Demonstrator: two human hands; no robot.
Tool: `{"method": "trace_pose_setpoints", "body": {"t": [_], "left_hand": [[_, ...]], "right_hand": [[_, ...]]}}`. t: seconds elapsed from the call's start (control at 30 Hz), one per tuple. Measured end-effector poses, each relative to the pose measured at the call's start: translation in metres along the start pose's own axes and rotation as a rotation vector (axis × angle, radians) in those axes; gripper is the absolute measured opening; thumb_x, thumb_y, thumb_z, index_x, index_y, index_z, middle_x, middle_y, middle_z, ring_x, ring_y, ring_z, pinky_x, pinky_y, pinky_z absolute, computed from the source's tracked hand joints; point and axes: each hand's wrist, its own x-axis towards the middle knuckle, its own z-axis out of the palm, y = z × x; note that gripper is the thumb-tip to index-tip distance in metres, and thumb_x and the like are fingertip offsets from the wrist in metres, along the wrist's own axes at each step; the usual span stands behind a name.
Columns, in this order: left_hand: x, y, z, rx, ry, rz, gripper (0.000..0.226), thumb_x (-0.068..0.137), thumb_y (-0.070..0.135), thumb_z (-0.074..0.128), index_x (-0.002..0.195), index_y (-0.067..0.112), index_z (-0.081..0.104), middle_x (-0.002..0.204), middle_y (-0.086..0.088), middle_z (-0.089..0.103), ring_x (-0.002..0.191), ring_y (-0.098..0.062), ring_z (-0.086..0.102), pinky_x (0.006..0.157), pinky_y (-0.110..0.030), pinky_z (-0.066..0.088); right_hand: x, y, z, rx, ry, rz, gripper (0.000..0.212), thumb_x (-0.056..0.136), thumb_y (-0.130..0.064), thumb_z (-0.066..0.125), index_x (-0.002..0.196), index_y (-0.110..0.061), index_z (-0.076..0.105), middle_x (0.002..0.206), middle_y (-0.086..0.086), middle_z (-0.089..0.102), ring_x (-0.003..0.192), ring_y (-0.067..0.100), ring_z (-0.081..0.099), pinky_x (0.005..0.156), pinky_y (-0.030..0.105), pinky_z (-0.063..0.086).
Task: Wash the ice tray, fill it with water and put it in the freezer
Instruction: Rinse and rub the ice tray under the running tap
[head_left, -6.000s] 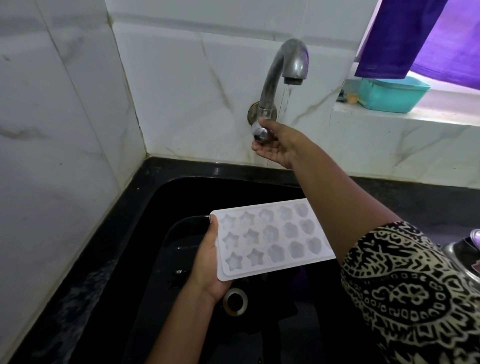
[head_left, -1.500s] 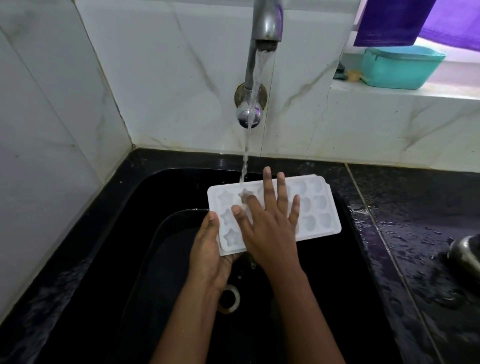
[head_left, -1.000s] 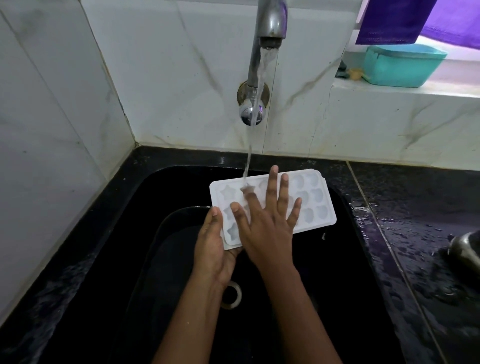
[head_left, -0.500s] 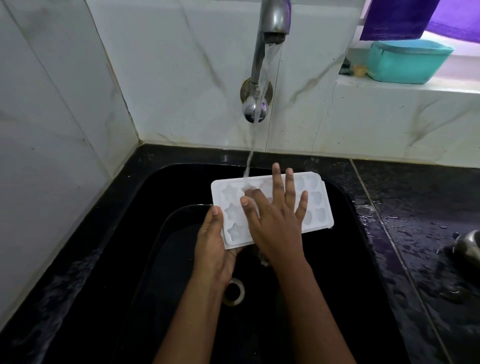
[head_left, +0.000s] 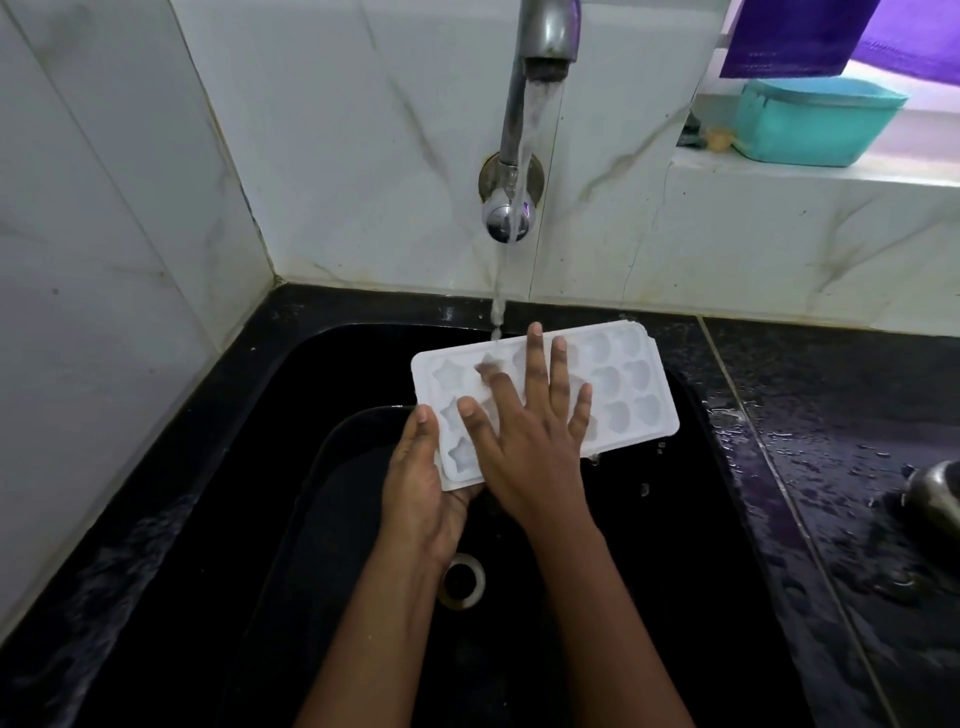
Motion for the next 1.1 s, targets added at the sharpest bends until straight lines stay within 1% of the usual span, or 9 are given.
{"method": "trace_pose_setpoints", "body": {"t": [0.17,0.23,0.33,0.5,0.67,0.77,0.87,1.0,1.1], "left_hand": [[-0.001,-0.005,0.003,0.028,-0.020,-0.008,0.036,0.102,0.028,0.038,0.127,0.009,0.058,0.117,-0.015,0.069,0.100,-0.025,0.069,0.079,-0.041,0.059],[-0.001,-0.005,0.005,0.010,-0.011,-0.012,0.036,0.103,0.028,0.038,0.125,0.009,0.059,0.115,-0.015,0.070,0.097,-0.024,0.070,0.080,-0.040,0.058],[0.002,0.000,-0.001,-0.009,0.014,0.026,0.037,0.102,0.029,0.037,0.126,0.010,0.058,0.119,-0.016,0.068,0.107,-0.029,0.067,0.086,-0.047,0.056],[0.007,0.013,-0.011,0.018,0.071,0.086,0.032,0.102,0.034,0.039,0.119,0.017,0.060,0.111,-0.010,0.072,0.101,-0.029,0.070,0.075,-0.051,0.059],[0.006,0.021,-0.018,0.118,0.101,0.070,0.042,0.095,0.042,0.046,0.125,0.017,0.060,0.114,-0.009,0.071,0.103,-0.028,0.069,0.074,-0.048,0.059],[0.004,0.017,-0.016,0.148,0.083,0.036,0.047,0.090,0.045,0.049,0.125,0.016,0.060,0.114,-0.010,0.071,0.103,-0.029,0.069,0.068,-0.043,0.060],[0.004,0.016,-0.017,0.121,0.086,0.014,0.058,0.081,0.049,0.053,0.127,0.015,0.060,0.116,-0.012,0.070,0.105,-0.030,0.068,0.072,-0.047,0.059],[0.005,0.018,-0.018,0.151,0.095,0.036,0.053,0.085,0.048,0.050,0.126,0.015,0.060,0.115,-0.012,0.070,0.104,-0.030,0.069,0.078,-0.050,0.057],[0.004,0.017,-0.016,0.139,0.109,0.048,0.053,0.084,0.047,0.052,0.126,0.015,0.060,0.116,-0.012,0.070,0.105,-0.030,0.068,0.086,-0.054,0.053]], "right_hand": [[0.002,0.004,-0.001,-0.036,0.112,0.085,0.060,0.090,-0.061,0.012,0.121,-0.032,0.055,0.161,0.000,0.001,0.146,0.014,-0.014,0.112,0.047,-0.015],[-0.001,-0.001,0.002,-0.037,0.108,0.052,0.061,0.090,-0.062,0.015,0.130,-0.031,0.050,0.161,0.001,-0.002,0.146,0.015,-0.015,0.112,0.049,-0.012],[0.001,0.003,-0.001,0.029,-0.005,-0.080,0.064,0.089,-0.063,0.015,0.139,-0.033,0.042,0.159,-0.006,-0.013,0.143,0.009,-0.024,0.113,0.047,-0.015],[0.011,0.019,-0.014,0.200,0.286,0.003,0.049,0.093,-0.051,0.033,0.119,-0.022,0.062,0.158,0.001,0.020,0.146,0.013,0.004,0.114,0.052,0.008],[0.011,0.025,-0.008,0.166,0.287,-0.025,0.042,0.090,-0.046,0.041,0.115,-0.022,0.064,0.157,0.005,0.023,0.146,0.020,0.008,0.110,0.057,0.014],[0.009,0.017,-0.003,0.073,0.190,-0.014,0.049,0.090,-0.053,0.032,0.115,-0.024,0.063,0.160,0.003,0.012,0.147,0.019,0.001,0.112,0.056,0.008],[0.006,0.014,0.000,0.043,0.058,0.023,0.059,0.086,-0.061,0.021,0.121,-0.029,0.057,0.161,-0.002,-0.003,0.145,0.014,-0.014,0.114,0.051,-0.004],[0.005,0.018,-0.001,-0.034,0.093,0.047,0.056,0.089,-0.059,0.018,0.116,-0.032,0.060,0.161,-0.002,0.001,0.146,0.015,-0.013,0.112,0.047,-0.012],[0.002,0.009,0.002,-0.056,0.081,0.031,0.060,0.089,-0.062,0.018,0.127,-0.031,0.053,0.160,-0.002,-0.007,0.145,0.014,-0.017,0.111,0.047,-0.014]]}}
